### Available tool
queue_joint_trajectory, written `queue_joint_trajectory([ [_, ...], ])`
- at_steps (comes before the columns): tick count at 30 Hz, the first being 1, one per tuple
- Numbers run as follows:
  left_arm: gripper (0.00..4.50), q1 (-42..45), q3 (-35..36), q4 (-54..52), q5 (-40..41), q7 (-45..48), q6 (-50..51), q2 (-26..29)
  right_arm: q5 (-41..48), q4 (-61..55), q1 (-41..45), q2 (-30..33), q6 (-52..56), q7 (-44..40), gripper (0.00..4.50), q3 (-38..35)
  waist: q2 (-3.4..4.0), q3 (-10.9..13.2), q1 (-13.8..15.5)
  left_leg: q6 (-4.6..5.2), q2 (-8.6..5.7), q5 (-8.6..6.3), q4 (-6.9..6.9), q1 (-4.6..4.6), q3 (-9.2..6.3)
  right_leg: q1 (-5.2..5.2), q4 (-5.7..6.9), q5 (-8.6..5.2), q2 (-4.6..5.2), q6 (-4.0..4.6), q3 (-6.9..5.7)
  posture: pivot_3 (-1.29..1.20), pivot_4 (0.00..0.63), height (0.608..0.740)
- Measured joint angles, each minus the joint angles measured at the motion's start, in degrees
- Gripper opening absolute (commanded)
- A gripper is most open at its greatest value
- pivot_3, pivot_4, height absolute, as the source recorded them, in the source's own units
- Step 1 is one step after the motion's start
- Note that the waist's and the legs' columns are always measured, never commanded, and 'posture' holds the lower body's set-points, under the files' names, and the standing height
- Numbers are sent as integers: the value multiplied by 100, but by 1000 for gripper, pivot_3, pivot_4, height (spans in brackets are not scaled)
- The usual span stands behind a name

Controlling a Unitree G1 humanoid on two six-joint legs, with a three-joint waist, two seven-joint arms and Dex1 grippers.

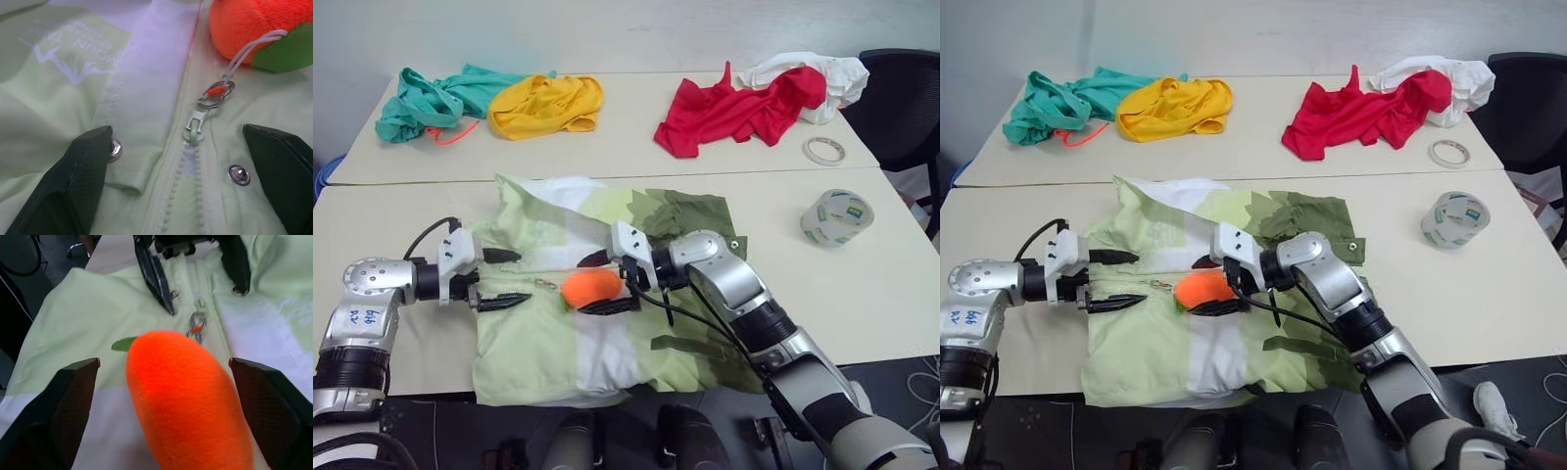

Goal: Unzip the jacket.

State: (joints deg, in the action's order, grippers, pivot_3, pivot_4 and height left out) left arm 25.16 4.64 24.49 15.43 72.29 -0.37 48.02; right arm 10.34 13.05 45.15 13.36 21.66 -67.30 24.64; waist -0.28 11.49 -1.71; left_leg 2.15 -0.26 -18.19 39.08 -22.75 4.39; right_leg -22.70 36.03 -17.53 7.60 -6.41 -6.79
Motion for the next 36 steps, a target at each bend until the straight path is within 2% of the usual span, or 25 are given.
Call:
queue_joint_trajectory([
  [7, 4500, -7, -106, 197, -72, 106, -203, -11, -14, -157, -167, 138, 85, -14, 1083, -8, 0, 0, -1, 0, 0, 0, 0, 1, 0, 0, 1, 0, 1, 0, 1, 0, 150, 740],
  [10, 4500, -83, -111, 202, -85, 71, -291, -41, 51, -325, -288, 437, 88, -111, 167, -70, -1, -1, 16, 1, -1, 0, 0, 3, -1, 4, 0, 0, 5, 0, 1, 0, 150, 740],
  [11, 4500, -96, -110, 214, -103, 16, -388, -88, 80, -385, -333, 579, 93, -151, 28, -120, -1, -1, 26, 2, -2, 0, 1, 4, -3, 6, 0, 0, 6, 0, 0, 0, 150, 740],
  [17, 4500, -154, -122, 238, -170, -215, -606, -197, 231, -616, -574, 1409, 122, -303, 28, -557, -3, -2, 39, 5, -5, 0, 2, 9, -4, 13, -2, 1, 11, -2, -1, 0, 150, 740],
  [25, 4500, -259, -131, 275, -201, -444, -682, -197, 374, -612, -962, 3103, 223, -704, 28, -1418, 1, -4, 45, 6, 0, -1, -3, 36, 6, 32, -5, 1, 19, -2, 3, 0, 150, 740],
  [31, 4500, -286, -179, 294, -230, -587, -723, -196, 173, 418, -1018, 4172, -113, -807, 28, -1917, 26, -18, 50, 6, -1, -1, -8, 50, 20, 36, -5, 1, 55, -2, 5, 0, 150, 740],
  [36, 4500, -192, -292, 456, -390, -946, -899, -193, -164, 1926, -701, 4526, -367, -408, 28, -2152, 81, -45, 51, 13, -6, 6, -10, 64, 39, 35, -9, 1, 72, -3, 10, 0, 150, 740],
])
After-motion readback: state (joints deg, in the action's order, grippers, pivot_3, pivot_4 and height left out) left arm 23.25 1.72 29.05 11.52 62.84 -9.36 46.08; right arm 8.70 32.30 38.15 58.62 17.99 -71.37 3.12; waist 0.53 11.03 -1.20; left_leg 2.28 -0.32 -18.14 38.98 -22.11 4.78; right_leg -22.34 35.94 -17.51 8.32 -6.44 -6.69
